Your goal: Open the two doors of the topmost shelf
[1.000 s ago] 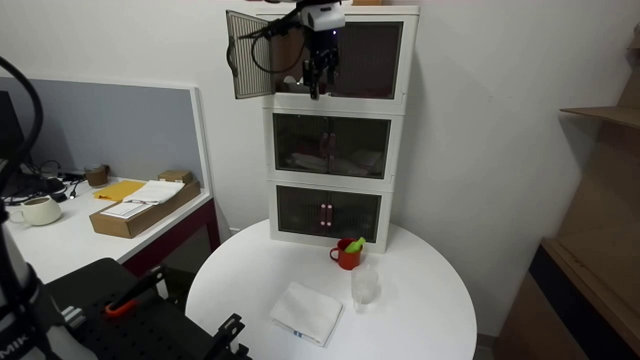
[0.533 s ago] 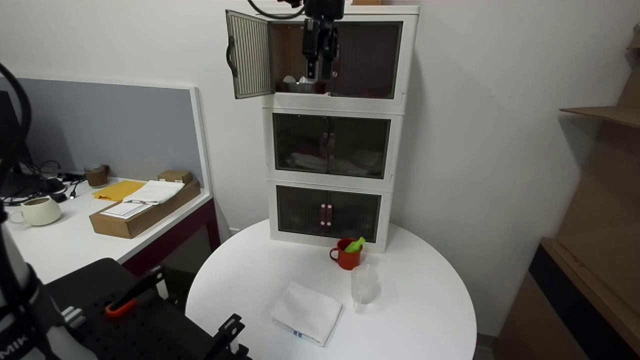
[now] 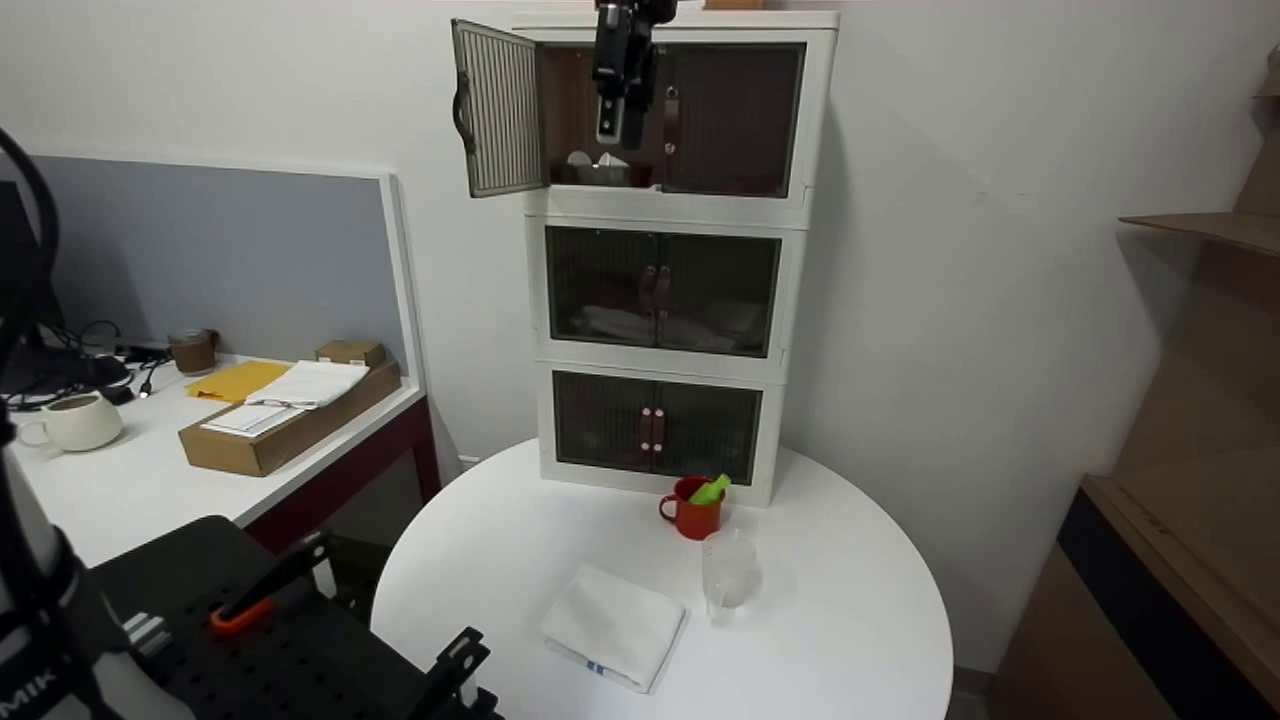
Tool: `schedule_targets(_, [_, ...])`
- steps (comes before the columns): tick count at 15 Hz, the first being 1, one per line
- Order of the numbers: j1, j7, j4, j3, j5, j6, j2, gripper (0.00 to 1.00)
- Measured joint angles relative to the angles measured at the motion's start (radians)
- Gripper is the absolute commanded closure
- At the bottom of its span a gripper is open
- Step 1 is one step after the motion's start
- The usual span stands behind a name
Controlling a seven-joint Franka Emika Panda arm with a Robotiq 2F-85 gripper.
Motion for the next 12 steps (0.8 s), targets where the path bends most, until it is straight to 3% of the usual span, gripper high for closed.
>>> schedule_targets(5, [0.052,-0.181,0.002,0.031,0.003,-0.04,0.023,0.0])
schedule_targets(12, [0.099,-0.454,0.105,0.062,-0.017,-0.271,0.024,0.0])
